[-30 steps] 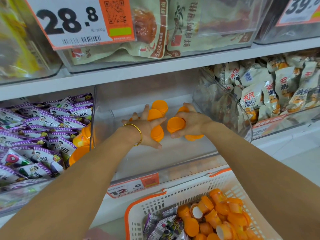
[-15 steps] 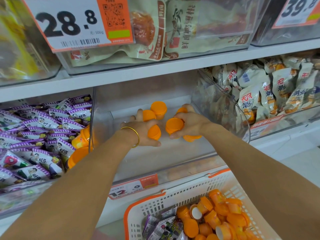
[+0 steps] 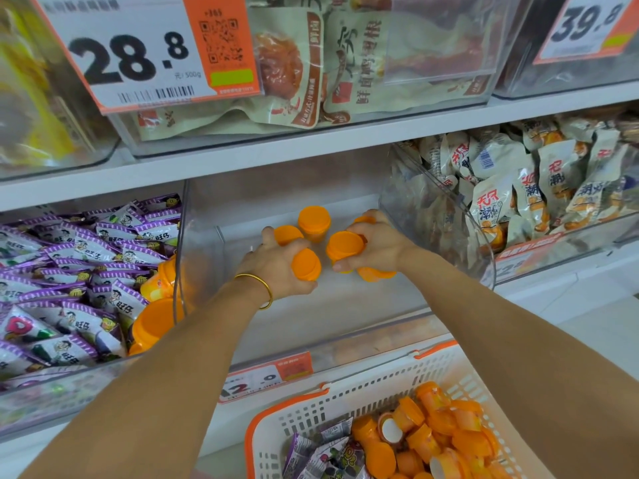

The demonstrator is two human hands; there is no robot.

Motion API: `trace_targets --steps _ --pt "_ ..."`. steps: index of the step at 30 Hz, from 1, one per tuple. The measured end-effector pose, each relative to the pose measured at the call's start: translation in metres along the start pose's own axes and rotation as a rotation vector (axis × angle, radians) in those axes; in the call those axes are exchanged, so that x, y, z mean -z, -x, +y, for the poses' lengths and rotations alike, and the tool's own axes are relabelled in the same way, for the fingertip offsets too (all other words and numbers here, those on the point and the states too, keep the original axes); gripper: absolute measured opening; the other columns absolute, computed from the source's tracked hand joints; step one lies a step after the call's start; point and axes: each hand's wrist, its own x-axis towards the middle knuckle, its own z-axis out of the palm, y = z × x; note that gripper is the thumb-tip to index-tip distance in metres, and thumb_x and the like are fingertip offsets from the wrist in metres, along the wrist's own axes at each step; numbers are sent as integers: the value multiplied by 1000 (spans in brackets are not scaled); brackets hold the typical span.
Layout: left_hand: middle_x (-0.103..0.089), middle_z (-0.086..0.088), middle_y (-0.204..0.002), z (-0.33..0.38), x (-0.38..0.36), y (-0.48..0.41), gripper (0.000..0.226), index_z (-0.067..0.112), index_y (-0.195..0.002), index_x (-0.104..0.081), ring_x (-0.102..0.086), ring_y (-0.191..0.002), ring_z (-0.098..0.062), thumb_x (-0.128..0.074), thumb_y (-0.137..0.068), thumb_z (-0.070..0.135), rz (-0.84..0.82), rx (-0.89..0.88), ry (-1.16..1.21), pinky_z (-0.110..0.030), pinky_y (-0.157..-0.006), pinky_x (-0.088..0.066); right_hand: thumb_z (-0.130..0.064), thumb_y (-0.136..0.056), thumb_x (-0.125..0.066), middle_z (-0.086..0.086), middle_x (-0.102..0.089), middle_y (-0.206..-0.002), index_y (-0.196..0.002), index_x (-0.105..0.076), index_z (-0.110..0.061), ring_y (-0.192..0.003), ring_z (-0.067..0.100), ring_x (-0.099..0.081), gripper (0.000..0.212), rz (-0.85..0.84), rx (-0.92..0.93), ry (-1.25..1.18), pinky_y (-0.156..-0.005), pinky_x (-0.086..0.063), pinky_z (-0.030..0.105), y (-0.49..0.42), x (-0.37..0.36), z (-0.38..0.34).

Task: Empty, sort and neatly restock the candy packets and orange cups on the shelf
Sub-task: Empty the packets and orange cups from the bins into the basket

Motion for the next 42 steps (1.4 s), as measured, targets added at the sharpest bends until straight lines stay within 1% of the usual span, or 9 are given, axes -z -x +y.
trace_targets --steps 3,11,18,25,27,31,35,39,42 --pt "-28 -4 -117 8 8 -1 65 48 -115 -43 -52 -100 -34 -61 -53 58 59 35 187 -36 -97 -43 -43 -68 -81 7 -41 -126 -112 -61 -16 -133 16 -21 55 70 3 -100 -98 -29 21 2 9 -5" --pt "-30 -2 -122 55 64 68 64 36 -127 -46 -30 -109 -8 -78 -71 37 258 -229 413 -9 -90 -24 -51 -56 -77 -1 -16 -149 -126 -52 -25 -129 10 -26 79 301 91 -176 -96 -29 21 130 71 -45" --pt "-30 2 -120 113 17 157 65 51 -116 -43 -29 -112 -4 -73 -58 57 86 -449 458 0 -86 -26 -52 -48 -86 -16 -24 -139 -106 -45 -49 -120 0 -35 71 316 -30 -415 -80 -34 2 268 43 -8" --pt "-14 -8 -141 139 -144 165 74 38 -136 -38 -40 -124 -27 -72 -72 50 -223 -286 252 -26 -99 -36 -55 -68 -76 -6 -69 -103 -100 -69 -29 -103 17 -63 42 147 -467 -552 -87 -54 28 280 -94 109" --pt "-9 -11 -145 142 -190 157 74 37 -138 -35 -40 -126 -31 -70 -75 51 -318 -236 208 -31 -97 -39 -76 -62 -66 1 -61 -127 -121 -60 -36 -119 22 -55 72 59 -587 -357 -102 -45 39 279 -134 138" --pt "0 -18 -151 152 -272 131 75 35 -137 -36 -41 -125 -39 -70 -73 52 -418 -157 186 -35 -99 -41 -51 -72 -75 17 -14 -154 -143 -39 -20 -138 32 -29 85 103 -808 -391 -109 -28 38 284 -185 171" --pt "3 -14 -151 173 -318 112 80 38 -139 -33 -30 -133 -39 -74 -71 48 -402 -32 287 -38 -108 -36 -43 -82 -70 14 7 -157 -147 -30 -20 -142 34 -18 80 149 -863 -495 -110 -28 42 287 -198 191" --pt "13 -5 -156 174 -312 99 84 38 -144 -27 -5 -144 -31 -74 -74 43 -483 -109 312 -40 -115 -24 -34 -92 -56 14 3 -157 -148 -27 -23 -136 40 -29 64 69 -860 -384 -104 -39 51 284 -179 184" --pt "-7 -8 -156 165 -264 96 62 31 -142 -35 -15 -143 -29 -62 -86 26 -401 -212 290 -38 -113 -27 -33 -95 -43 14 -31 -148 -140 -39 -25 -128 35 -42 46 19 -755 -160 -101 -43 50 271 -147 161"
